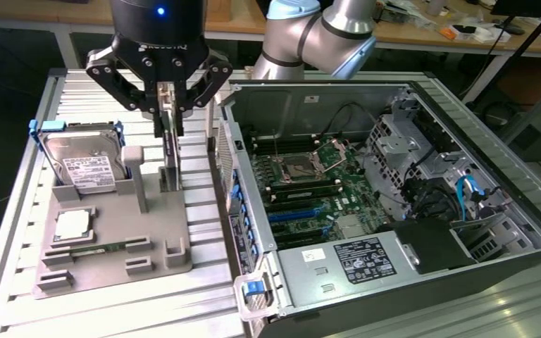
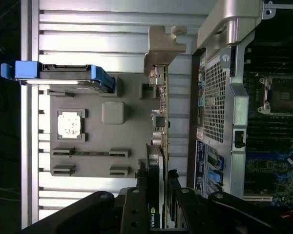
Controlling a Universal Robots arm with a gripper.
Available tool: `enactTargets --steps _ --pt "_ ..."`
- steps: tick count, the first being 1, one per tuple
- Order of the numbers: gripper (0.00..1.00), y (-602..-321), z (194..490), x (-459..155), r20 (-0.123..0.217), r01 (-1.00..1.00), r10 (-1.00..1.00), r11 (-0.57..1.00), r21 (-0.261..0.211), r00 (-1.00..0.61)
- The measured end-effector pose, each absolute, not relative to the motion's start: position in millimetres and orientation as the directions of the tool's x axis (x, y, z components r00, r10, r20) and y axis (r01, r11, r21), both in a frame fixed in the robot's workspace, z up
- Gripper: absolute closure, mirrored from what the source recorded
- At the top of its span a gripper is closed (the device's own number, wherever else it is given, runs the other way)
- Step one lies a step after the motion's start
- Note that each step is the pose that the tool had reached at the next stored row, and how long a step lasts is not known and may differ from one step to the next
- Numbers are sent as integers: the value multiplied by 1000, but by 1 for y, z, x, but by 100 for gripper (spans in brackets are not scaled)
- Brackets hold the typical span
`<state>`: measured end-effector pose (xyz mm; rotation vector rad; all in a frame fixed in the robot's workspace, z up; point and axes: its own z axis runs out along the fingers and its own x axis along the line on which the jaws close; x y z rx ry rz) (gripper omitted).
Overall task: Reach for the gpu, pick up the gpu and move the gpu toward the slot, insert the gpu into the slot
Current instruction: 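Pick up the gpu and move the gpu toward the slot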
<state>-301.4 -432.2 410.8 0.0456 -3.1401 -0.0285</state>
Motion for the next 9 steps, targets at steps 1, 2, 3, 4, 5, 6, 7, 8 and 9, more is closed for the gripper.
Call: enactTargets --steps 1,2,3,4,5,6,7,8,9 --pt "73 -432 411 -299 1 -29 -29 999 18 -1000" --pt "73 -432 411 -296 1 -29 -29 999 18 -1000" --pt "73 -432 411 -294 1 -29 -29 999 18 -1000" --pt "73 -432 411 -292 1 -29 -29 999 18 -1000" --pt "73 -432 411 -292 1 -29 -29 999 18 -1000" --pt "73 -432 411 -291 1 -29 -29 999 18 -1000" --pt "73 -432 412 -291 1 -29 -29 999 18 -1000" --pt "73 -432 413 -290 1 -29 -29 999 18 -1000" --pt "73 -432 414 -289 1 -29 -29 999 19 -1000"
